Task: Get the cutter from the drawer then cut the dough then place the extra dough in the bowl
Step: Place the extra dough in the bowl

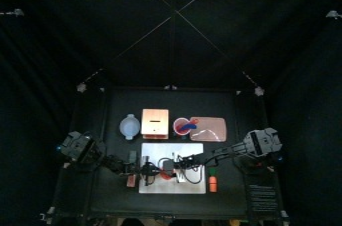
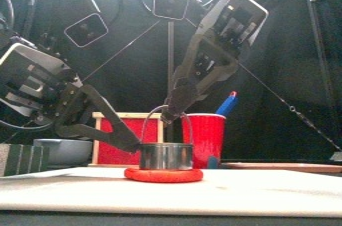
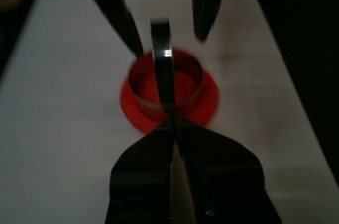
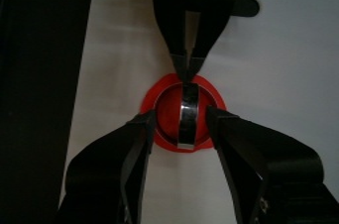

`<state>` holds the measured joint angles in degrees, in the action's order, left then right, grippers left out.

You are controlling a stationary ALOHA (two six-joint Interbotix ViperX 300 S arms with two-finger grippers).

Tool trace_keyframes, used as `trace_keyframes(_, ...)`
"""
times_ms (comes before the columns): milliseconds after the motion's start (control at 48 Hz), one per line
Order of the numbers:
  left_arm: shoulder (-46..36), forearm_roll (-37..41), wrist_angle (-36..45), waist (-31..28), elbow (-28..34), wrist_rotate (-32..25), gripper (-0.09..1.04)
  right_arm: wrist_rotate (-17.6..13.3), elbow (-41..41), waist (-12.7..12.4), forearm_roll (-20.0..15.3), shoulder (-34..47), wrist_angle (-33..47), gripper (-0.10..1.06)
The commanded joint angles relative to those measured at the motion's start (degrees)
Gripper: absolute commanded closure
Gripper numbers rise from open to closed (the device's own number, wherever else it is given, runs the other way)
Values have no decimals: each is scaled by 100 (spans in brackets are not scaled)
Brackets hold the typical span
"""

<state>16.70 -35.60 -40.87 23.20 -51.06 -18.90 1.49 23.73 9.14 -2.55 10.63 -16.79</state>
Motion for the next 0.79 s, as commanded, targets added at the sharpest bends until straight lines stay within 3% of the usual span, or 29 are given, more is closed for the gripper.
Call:
trace_keyframes(21,-62,-26,0,-9,70,-18,43,-9,-193,-26,26,-70,-44,15)
trace_keyframes(438,-62,-44,0,-9,79,-9,43,-18,-369,-62,35,-18,-343,18)
trace_keyframes(792,-62,-79,0,-9,70,-18,43,9,-466,-70,158,-35,-439,54)
